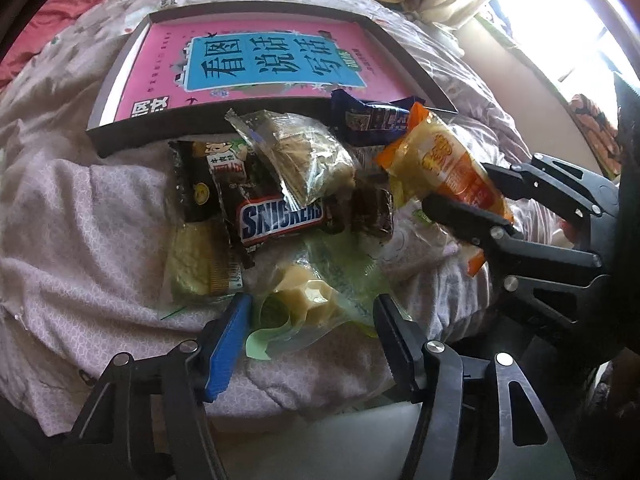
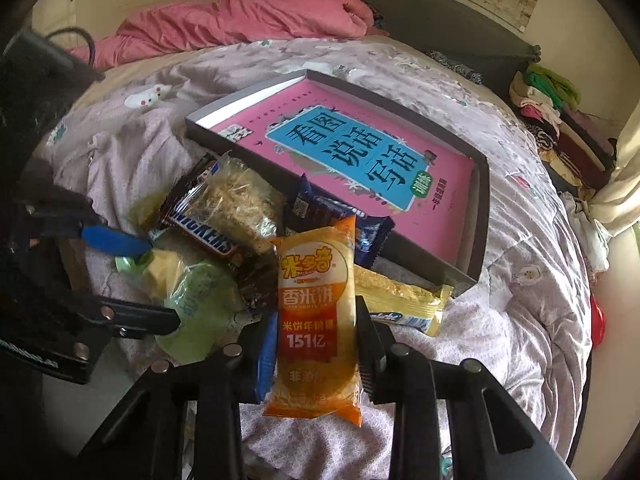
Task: Organize snacks
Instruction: 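Reach down and grasp the orange rice-cake packet with the right tool, then grasp the green-wrapped yellow snack with the left tool while the right tool lifts the orange packet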
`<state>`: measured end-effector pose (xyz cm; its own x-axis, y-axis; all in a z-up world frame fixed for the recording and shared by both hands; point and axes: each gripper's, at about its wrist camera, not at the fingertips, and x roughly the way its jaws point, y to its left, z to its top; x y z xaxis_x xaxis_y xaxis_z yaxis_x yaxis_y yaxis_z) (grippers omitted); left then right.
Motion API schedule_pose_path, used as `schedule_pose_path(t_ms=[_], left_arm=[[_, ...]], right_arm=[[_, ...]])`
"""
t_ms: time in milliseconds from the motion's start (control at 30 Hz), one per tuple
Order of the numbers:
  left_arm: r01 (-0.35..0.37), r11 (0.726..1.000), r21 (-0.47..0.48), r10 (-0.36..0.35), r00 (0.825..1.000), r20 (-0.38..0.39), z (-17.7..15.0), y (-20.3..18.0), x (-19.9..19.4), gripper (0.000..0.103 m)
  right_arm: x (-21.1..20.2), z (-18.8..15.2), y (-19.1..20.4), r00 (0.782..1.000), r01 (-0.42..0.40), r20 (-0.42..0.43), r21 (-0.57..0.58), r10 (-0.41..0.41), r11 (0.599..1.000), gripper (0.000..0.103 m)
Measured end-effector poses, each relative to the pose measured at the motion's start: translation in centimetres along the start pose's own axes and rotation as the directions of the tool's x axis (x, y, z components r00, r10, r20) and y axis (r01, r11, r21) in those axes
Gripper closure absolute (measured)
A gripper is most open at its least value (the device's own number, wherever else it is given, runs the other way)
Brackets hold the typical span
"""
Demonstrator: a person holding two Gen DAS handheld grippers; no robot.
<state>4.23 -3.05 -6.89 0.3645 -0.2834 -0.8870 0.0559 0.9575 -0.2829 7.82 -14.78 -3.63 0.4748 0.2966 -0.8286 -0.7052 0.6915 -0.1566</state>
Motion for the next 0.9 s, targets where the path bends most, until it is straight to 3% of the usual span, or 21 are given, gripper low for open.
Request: schedule_pose_path(t_ms=[267,433,900], left_arm=[[-0.024,0.999,-0.032,0.023,0.999,-0.031,0.6,-0.1,1.7,0.044],[-0.004,0.998,-0.067,0.003,1.0,-0.027,0.8,0.9,2.3,0.056],[0.051,0.997,-0.063,-0.05,0.999,0.008,-0.3,1.3,-0.7,0.059]], right_arm=[[-0.6,0.1,-0.8,0.999,-0.037,0.032,0.079,0.035,0.996,0.069],[-1.4,0.1,-1.0,0.994,-0.086,0.074,0.16,0.075,0.983,0.069],[-4.2,-0.4,-1.8,0.969,-0.148,0.234,0.305,0.076,0.941,0.069]])
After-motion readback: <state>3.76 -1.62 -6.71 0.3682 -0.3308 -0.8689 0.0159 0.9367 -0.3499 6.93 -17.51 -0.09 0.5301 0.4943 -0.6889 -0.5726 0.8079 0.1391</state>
